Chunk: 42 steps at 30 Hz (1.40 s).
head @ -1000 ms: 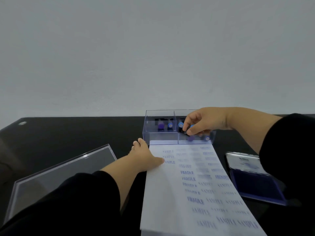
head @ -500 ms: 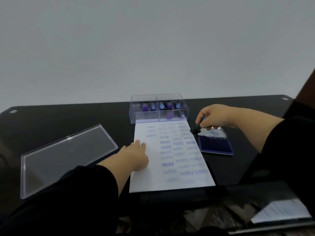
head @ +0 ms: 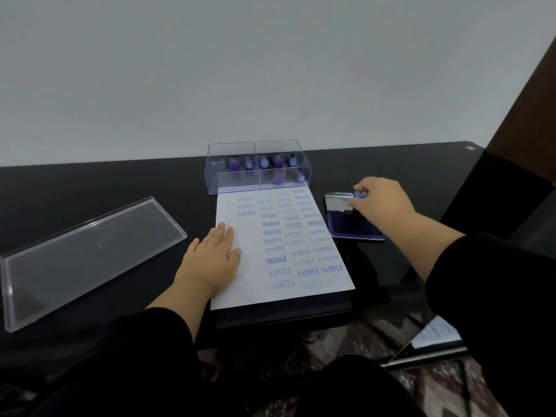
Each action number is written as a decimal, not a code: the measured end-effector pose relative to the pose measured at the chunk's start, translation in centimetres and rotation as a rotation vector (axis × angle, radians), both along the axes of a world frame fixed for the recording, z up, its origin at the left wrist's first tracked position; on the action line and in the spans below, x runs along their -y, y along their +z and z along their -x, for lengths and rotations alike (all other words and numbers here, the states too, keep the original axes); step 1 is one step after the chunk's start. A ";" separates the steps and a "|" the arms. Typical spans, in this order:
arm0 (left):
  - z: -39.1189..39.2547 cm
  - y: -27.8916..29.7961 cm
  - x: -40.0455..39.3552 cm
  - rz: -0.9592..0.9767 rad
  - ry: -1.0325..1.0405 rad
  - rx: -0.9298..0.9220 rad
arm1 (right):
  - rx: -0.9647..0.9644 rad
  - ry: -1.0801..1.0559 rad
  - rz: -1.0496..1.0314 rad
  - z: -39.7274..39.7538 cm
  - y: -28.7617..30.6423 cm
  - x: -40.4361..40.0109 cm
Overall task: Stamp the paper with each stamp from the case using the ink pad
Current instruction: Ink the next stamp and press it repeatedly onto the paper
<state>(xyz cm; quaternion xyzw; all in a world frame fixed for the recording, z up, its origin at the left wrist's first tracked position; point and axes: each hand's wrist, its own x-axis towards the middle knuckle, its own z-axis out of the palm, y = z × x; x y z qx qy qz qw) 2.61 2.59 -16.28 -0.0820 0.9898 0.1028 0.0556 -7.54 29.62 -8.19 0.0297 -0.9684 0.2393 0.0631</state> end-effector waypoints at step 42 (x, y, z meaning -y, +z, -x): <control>0.1 0.2 -0.3 -0.056 0.056 -0.031 | -0.187 0.226 0.236 -1.5 -2.3 9.5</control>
